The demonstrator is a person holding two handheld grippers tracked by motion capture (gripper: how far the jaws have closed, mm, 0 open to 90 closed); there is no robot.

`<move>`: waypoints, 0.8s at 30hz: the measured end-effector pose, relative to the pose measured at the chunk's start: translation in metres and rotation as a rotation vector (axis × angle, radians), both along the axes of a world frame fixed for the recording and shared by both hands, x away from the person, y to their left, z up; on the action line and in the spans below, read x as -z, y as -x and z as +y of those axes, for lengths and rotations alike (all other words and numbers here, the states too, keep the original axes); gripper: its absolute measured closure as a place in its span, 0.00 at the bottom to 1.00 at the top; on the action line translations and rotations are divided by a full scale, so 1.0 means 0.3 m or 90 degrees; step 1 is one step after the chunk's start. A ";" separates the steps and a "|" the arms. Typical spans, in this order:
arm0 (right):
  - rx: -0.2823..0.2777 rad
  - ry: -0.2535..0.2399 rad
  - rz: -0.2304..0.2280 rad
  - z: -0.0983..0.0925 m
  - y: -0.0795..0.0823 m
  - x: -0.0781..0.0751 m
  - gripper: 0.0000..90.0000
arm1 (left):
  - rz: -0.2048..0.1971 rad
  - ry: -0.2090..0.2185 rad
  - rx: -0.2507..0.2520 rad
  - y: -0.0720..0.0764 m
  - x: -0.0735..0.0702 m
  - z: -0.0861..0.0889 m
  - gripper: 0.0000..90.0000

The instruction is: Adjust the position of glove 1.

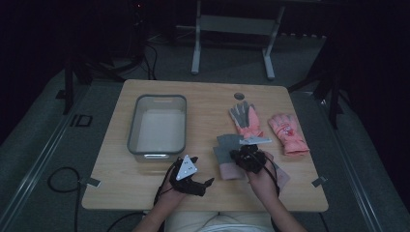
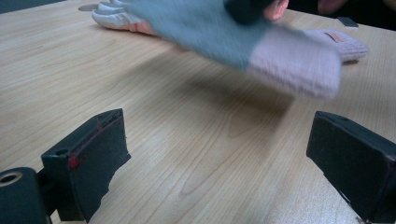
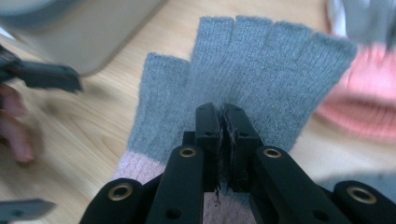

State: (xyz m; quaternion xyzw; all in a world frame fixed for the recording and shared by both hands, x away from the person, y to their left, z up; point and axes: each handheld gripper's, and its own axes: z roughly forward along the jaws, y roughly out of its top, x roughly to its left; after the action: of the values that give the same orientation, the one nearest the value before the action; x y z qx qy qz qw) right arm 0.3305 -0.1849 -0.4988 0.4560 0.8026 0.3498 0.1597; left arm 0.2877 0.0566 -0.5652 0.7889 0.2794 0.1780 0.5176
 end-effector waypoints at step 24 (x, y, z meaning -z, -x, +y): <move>0.022 -0.054 0.053 0.012 0.037 0.125 0.78 | -0.007 -0.002 0.002 0.004 0.000 -0.002 0.05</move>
State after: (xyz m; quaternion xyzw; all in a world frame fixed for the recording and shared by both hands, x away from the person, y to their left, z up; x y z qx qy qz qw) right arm 0.3194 -0.1813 -0.5361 0.4900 0.7850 0.3617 0.1128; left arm 0.2864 0.0561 -0.5652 0.7889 0.2753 0.1822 0.5183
